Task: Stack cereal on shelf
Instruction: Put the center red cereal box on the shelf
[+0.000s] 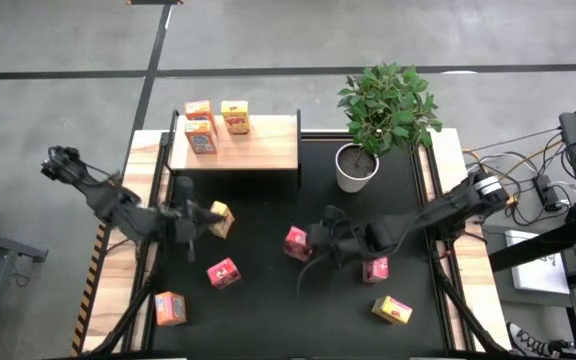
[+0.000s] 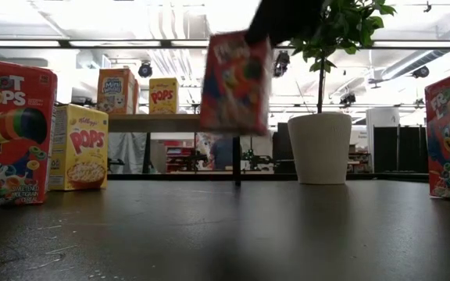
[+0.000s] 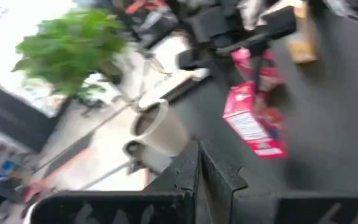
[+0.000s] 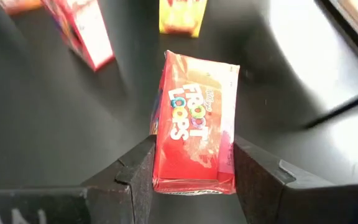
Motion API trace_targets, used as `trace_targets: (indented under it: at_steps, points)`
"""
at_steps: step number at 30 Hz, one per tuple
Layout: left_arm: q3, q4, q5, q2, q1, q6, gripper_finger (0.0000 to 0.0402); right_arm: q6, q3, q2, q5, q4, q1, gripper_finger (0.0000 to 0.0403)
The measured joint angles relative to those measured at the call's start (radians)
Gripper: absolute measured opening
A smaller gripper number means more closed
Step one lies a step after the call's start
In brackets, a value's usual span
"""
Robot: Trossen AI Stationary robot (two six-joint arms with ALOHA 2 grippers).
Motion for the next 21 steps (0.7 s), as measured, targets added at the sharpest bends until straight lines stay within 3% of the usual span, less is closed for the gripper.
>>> trace_targets:
  at_steps: [4,9,15,21]
  points:
    - [-0.008,0.0,-0.114,-0.097,0.016,0.005,0.0,-0.113,0.0,-0.046,-0.074,0.089,-0.073,0.0171]
    - [-0.06,0.033,-0.128,-0.202,0.031,-0.005,0.0,-0.259,0.081,-0.048,-0.167,0.131,-0.171,0.0171]
    - [-0.176,0.152,-0.129,-0.315,0.034,0.058,0.0,-0.446,0.278,0.027,-0.175,0.098,-0.264,0.0171]
    - [-0.28,0.276,-0.132,-0.399,0.035,0.124,0.0,-0.587,0.543,0.141,-0.174,-0.084,-0.394,0.0171]
